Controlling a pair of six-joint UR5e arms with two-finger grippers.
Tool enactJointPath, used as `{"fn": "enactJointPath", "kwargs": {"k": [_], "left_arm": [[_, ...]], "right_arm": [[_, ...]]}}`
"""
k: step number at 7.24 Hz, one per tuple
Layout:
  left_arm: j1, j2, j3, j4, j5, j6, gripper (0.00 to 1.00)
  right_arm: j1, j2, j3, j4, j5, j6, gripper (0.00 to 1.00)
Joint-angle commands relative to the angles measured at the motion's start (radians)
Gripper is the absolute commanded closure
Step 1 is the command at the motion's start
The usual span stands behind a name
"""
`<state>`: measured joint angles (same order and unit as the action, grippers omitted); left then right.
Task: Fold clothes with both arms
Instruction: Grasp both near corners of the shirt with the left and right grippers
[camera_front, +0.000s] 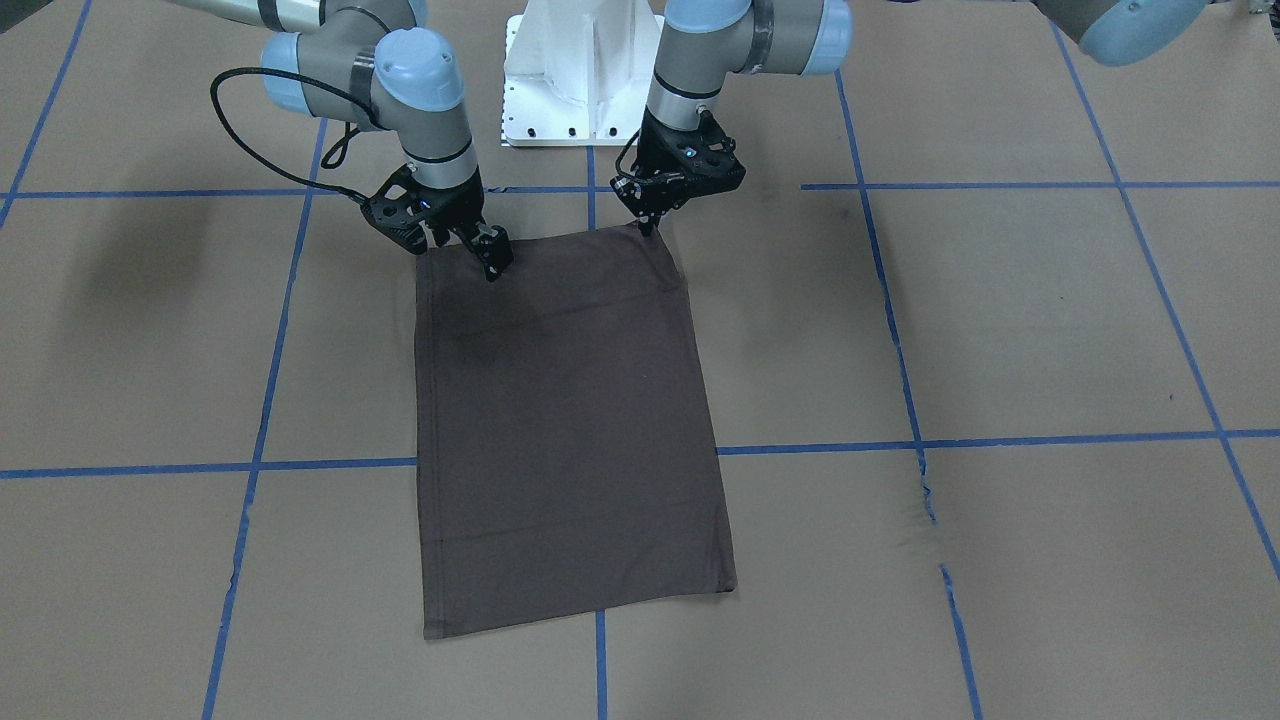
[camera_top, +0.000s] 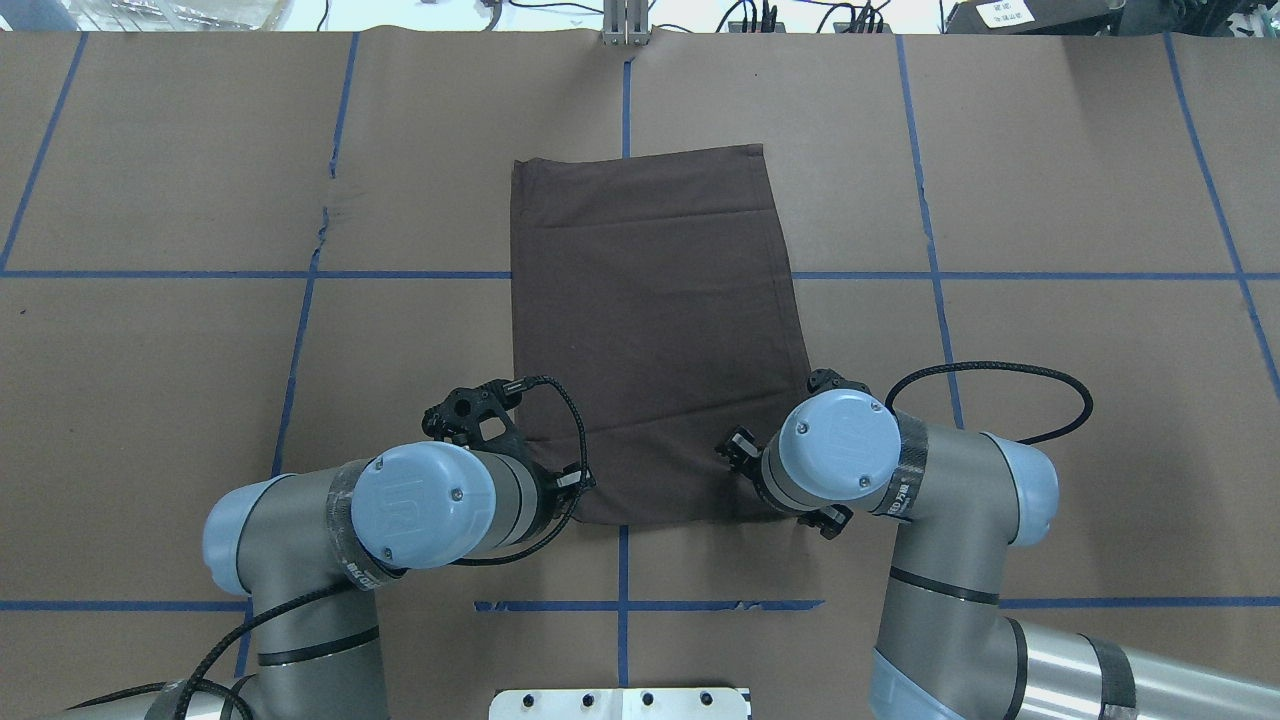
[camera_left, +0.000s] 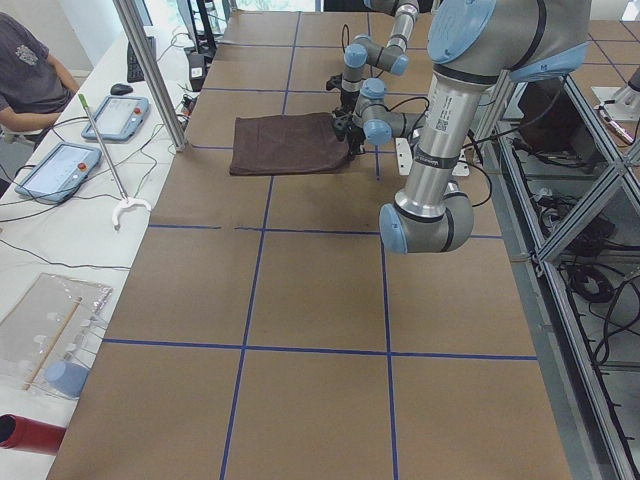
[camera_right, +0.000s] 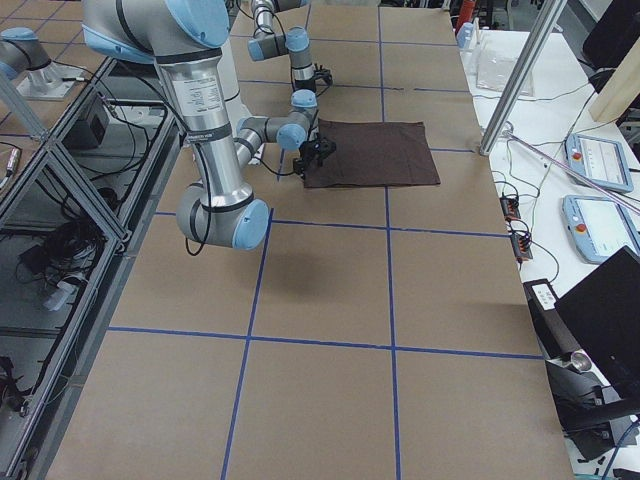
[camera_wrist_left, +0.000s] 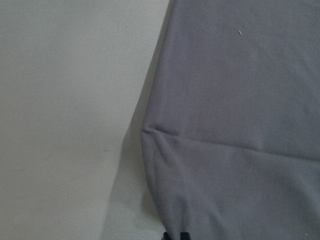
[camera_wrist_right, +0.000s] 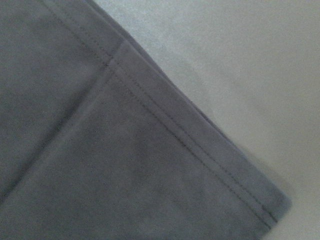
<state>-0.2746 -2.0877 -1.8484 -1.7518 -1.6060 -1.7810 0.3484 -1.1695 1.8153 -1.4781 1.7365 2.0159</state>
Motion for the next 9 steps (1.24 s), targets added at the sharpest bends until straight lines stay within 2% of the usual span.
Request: {"fn": "enactJointPath", "kwargs": {"k": [1,2,3,9], "left_arm": [[-0.002,0.000,0.000,0.000,0.000,0.000,1.00],[-0.002,0.000,0.000,0.000,0.001,0.000,1.00],[-0.005,0.000,0.000,0.000,0.000,0.000,1.00],[-0.011,0.000,0.000,0.000,0.001,0.008,1.00]], "right_arm": [[0.001,0.002,0.001,0.001,0.000,0.004,0.46],[0.000,0.004,0.001,0.001,0.000,0.001,0.78],[0.000,0.004,0.001,0.001,0.000,0.001,1.00],[0.024,0.030,0.001,-0.001,0.002,0.012,1.00]]}}
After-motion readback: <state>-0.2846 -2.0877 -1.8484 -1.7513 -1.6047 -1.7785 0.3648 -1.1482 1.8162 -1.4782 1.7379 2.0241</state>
